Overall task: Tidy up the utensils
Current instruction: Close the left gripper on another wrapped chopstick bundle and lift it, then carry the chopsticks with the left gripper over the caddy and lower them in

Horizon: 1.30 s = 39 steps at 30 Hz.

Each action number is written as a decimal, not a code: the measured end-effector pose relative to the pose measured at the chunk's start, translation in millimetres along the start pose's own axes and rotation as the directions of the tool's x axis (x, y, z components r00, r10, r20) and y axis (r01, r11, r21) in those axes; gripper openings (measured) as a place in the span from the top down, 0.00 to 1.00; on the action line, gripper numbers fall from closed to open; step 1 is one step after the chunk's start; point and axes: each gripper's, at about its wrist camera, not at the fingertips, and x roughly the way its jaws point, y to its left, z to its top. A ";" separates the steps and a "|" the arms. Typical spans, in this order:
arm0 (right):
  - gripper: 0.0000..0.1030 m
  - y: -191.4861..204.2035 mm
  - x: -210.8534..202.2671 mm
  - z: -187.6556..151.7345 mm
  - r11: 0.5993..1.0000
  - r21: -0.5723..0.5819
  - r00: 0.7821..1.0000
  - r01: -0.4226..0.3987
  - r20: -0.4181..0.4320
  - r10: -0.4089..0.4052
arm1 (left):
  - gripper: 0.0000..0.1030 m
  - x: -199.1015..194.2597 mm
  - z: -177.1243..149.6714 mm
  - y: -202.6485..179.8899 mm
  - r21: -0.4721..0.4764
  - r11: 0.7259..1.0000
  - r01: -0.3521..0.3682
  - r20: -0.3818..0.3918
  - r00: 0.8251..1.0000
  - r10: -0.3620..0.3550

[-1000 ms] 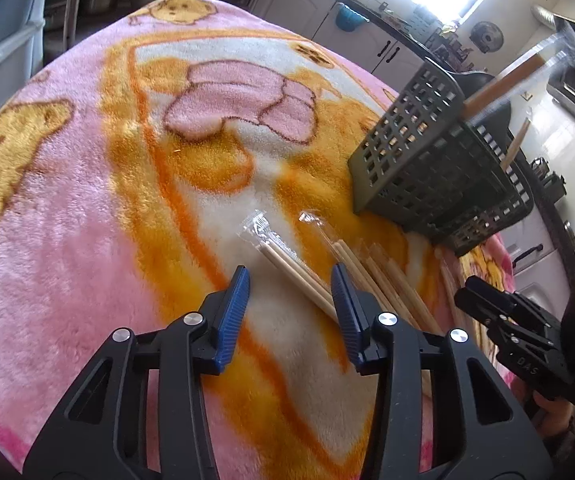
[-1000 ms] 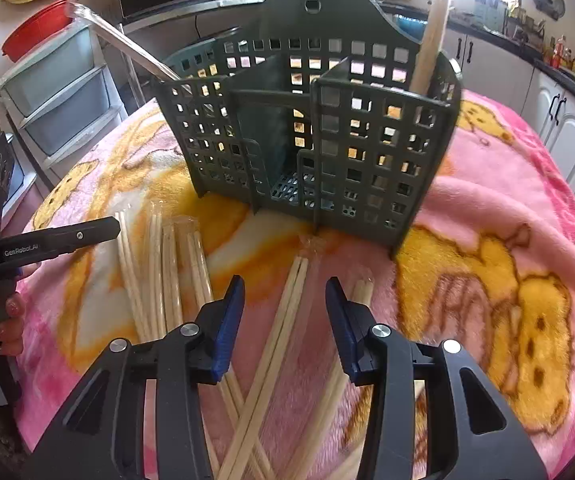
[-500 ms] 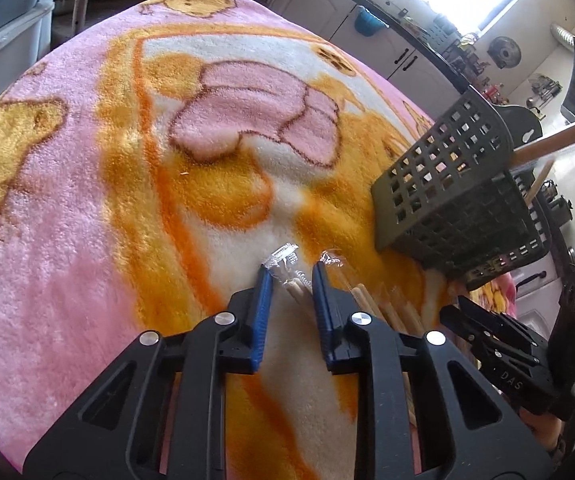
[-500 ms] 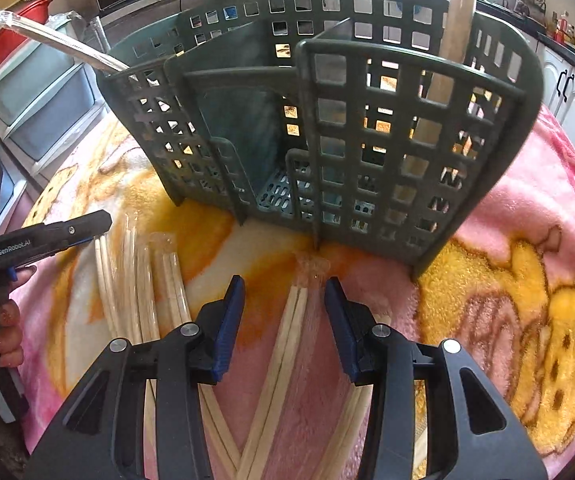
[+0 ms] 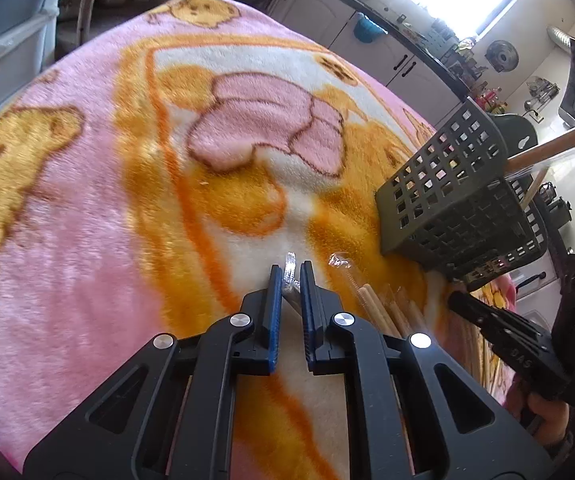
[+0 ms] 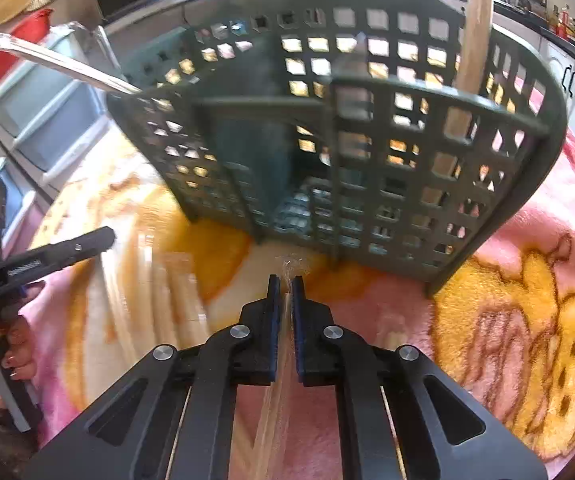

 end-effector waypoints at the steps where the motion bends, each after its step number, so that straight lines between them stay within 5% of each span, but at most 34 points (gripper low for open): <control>1: 0.94 3.9 -5.4 -0.3 1.000 -0.007 1.000 -0.015 0.017 0.015 | 0.94 -4.2 -0.2 1.0 0.001 1.000 -0.002 0.011 1.000 0.002; 11: 0.95 39.2 -51.0 3.2 0.990 -0.087 0.982 -0.115 0.141 0.126 | 0.95 -65.1 3.7 16.5 -0.009 1.000 -0.015 0.154 0.988 0.016; 21: 0.95 57.6 -100.3 10.5 0.979 -0.150 0.951 -0.141 0.256 0.176 | 0.97 -126.0 7.1 -24.4 0.088 0.994 0.068 0.278 0.956 -0.090; 39: 0.95 24.2 -175.5 -8.8 0.994 -0.084 0.873 -0.072 0.476 0.104 | 0.97 -153.2 2.2 -105.1 0.283 0.941 0.188 0.284 0.920 -0.270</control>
